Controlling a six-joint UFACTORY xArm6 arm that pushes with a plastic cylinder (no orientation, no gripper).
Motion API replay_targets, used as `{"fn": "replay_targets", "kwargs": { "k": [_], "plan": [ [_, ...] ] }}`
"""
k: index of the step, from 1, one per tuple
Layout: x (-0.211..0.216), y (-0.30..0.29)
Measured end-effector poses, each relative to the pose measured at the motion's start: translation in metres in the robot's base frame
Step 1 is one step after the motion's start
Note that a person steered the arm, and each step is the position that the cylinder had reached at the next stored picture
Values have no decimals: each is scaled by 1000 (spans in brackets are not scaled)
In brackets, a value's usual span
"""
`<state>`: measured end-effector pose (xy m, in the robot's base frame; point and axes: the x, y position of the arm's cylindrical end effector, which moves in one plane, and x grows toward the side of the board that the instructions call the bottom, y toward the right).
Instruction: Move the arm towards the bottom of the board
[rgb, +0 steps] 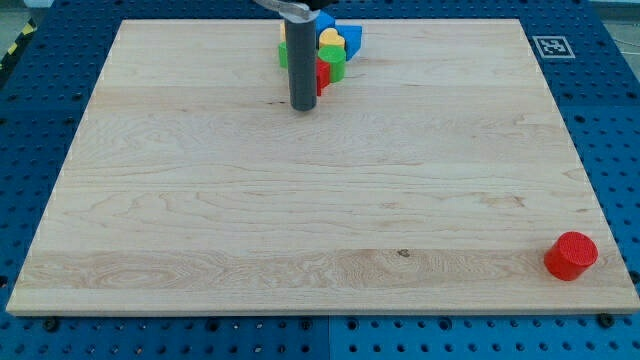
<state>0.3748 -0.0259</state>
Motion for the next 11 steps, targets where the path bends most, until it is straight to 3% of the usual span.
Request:
{"fn": "replay_targets", "kwargs": {
  "k": [2,5,6,7,9,11],
  "plan": [
    [36,2],
    [50,10],
    [46,34],
    [6,36],
    [-32,25],
    [-37,24]
  ]
}}
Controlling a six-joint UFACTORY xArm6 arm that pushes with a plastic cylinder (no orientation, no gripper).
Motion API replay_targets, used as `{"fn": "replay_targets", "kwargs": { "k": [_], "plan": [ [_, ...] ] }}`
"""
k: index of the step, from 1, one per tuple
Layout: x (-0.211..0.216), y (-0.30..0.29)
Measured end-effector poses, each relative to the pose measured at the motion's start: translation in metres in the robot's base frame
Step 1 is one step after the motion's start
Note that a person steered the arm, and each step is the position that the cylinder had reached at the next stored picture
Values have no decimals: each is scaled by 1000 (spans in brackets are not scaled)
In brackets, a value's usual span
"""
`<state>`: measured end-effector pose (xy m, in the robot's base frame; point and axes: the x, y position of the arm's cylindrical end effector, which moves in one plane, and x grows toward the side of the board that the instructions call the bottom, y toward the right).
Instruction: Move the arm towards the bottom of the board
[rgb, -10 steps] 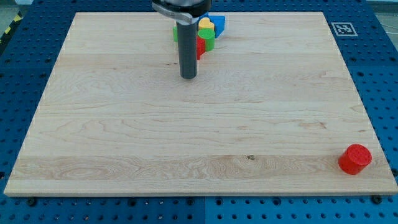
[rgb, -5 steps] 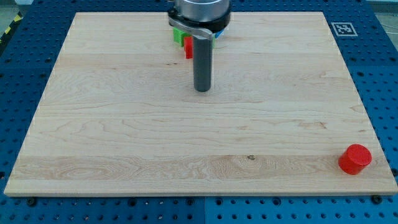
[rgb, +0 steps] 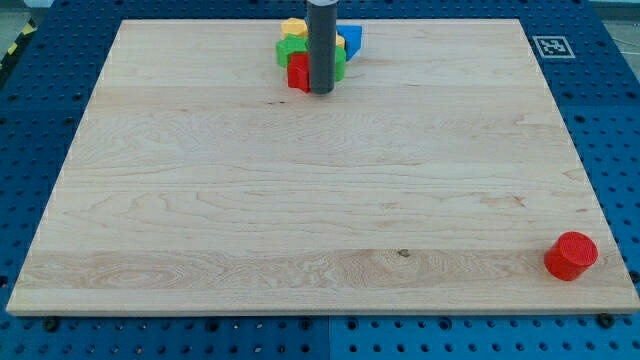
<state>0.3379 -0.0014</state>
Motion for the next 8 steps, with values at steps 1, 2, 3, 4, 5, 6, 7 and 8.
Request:
{"fn": "replay_targets", "kwargs": {
  "k": [1,2,3,4,5,6,7,8],
  "plan": [
    [16,8],
    [16,12],
    [16,12],
    [10,13],
    [8,18],
    [8,18],
    [18,18],
    [47,9]
  ]
}}
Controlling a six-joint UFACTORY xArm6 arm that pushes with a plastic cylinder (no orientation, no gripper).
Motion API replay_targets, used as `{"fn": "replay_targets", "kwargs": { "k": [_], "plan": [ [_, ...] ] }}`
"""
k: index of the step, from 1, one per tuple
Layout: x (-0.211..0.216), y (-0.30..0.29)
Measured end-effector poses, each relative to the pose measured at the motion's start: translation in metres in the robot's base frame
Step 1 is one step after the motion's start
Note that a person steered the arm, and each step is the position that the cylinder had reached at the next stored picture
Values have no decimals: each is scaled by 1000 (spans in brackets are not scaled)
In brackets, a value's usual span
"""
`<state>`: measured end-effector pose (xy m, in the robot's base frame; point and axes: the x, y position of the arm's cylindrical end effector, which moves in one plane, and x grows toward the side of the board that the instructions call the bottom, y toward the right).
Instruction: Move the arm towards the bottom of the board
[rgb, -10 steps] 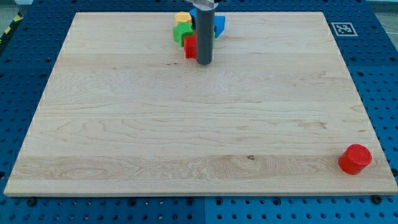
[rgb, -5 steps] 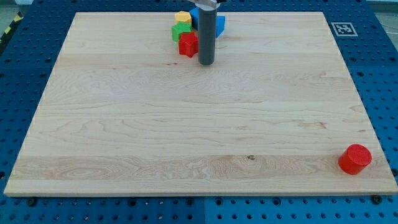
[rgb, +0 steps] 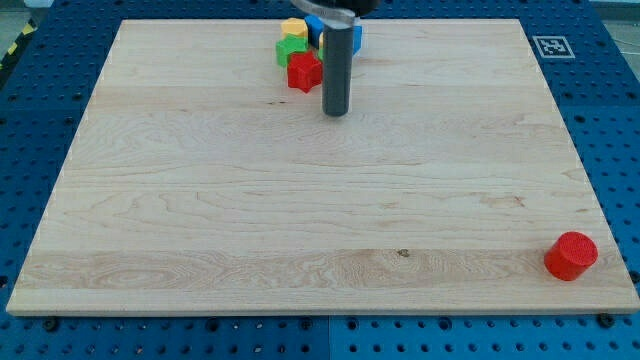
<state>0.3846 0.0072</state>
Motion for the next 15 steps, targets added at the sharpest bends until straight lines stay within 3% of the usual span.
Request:
{"fn": "replay_targets", "kwargs": {
  "k": [2,5,9,13,15],
  "plan": [
    [-7,-52],
    [-39,-52],
    [-15,-52],
    [47,-52],
    [86,-2]
  ]
}}
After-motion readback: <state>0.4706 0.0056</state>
